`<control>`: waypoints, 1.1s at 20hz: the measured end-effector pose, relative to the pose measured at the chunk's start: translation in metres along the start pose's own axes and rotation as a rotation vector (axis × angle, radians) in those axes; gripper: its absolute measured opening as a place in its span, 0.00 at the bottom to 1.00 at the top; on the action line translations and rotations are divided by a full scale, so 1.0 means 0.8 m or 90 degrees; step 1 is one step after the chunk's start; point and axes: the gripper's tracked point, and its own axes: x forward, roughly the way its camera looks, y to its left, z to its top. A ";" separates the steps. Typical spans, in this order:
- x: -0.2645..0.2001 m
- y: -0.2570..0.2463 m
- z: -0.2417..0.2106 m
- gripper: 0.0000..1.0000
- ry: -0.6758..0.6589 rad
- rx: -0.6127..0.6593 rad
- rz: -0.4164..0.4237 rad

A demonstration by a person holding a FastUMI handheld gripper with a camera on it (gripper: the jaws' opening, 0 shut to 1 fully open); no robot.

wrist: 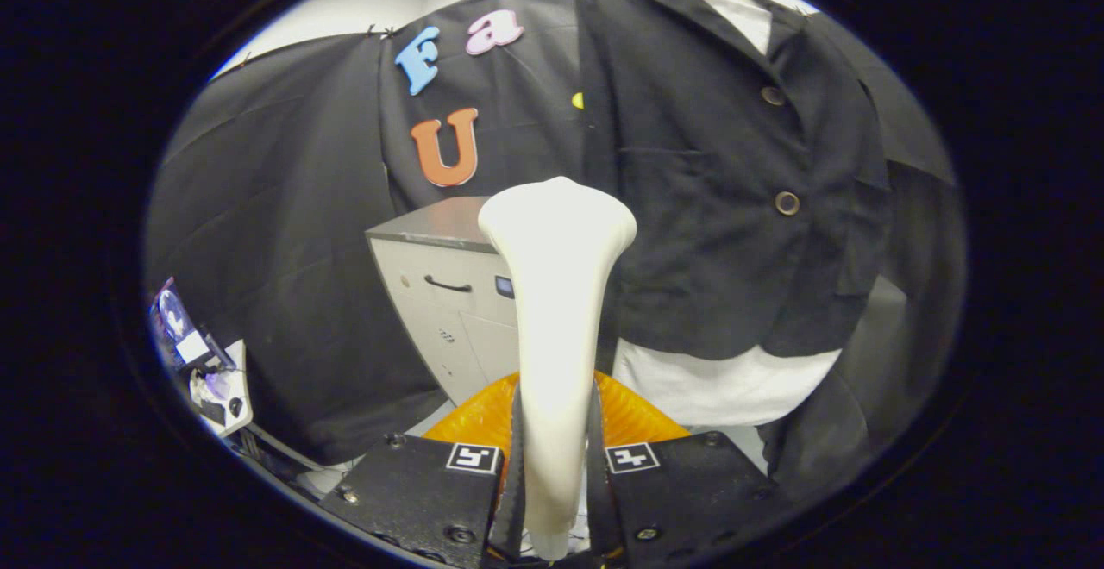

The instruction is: Iron the clothes twice with a garment steamer, once on the left side and once on the right side.

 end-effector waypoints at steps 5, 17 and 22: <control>0.008 0.036 0.028 0.32 -0.013 -0.005 0.011; -0.057 0.013 0.094 0.32 -0.102 0.026 -0.024; -0.067 -0.003 0.103 0.31 -0.115 0.048 -0.044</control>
